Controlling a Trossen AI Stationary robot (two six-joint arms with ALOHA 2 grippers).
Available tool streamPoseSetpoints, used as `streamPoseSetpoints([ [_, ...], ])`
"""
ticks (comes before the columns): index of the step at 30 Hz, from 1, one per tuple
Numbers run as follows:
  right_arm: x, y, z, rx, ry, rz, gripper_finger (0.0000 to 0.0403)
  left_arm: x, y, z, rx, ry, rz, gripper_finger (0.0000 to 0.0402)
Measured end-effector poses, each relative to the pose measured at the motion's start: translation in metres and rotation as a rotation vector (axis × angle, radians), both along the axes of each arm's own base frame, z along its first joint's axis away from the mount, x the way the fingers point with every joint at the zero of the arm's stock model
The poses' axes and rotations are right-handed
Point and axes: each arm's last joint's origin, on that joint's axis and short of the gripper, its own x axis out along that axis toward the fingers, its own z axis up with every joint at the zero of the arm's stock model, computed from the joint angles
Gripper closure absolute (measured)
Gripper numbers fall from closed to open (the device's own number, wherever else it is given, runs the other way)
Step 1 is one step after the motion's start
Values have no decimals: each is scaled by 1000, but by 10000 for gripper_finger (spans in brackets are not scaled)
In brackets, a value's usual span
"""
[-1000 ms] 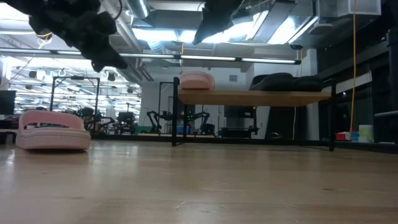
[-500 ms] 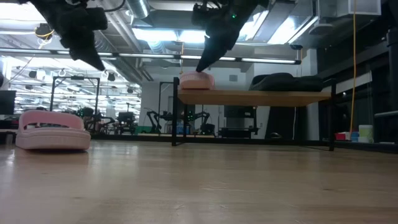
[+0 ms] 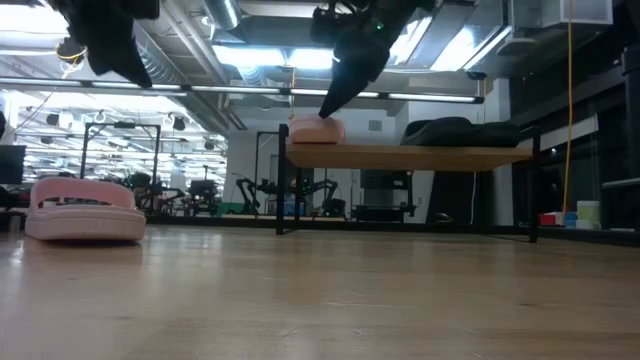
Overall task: Pick and place slides into the shelf
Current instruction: Put the pink slides on the shelf
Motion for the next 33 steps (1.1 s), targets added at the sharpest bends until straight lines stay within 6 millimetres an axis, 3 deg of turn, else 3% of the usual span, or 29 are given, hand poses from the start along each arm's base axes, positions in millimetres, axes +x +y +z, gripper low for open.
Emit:
streamPoseSetpoints([
  [5,-2,4,-1,11,23,-2,401,8,-17,8,8,69,17,401],
  [11,-2,11,-2,36,35,-16,401,25,-40,-4,3,248,58,402],
  [19,0,51,-4,66,35,40,401,47,-76,-20,57,434,45,402],
  [27,-12,92,-54,66,-33,-8,401,51,-101,-21,105,460,88,402],
  [33,-22,120,-63,101,-181,36,401,52,-104,-24,117,474,116,402],
])
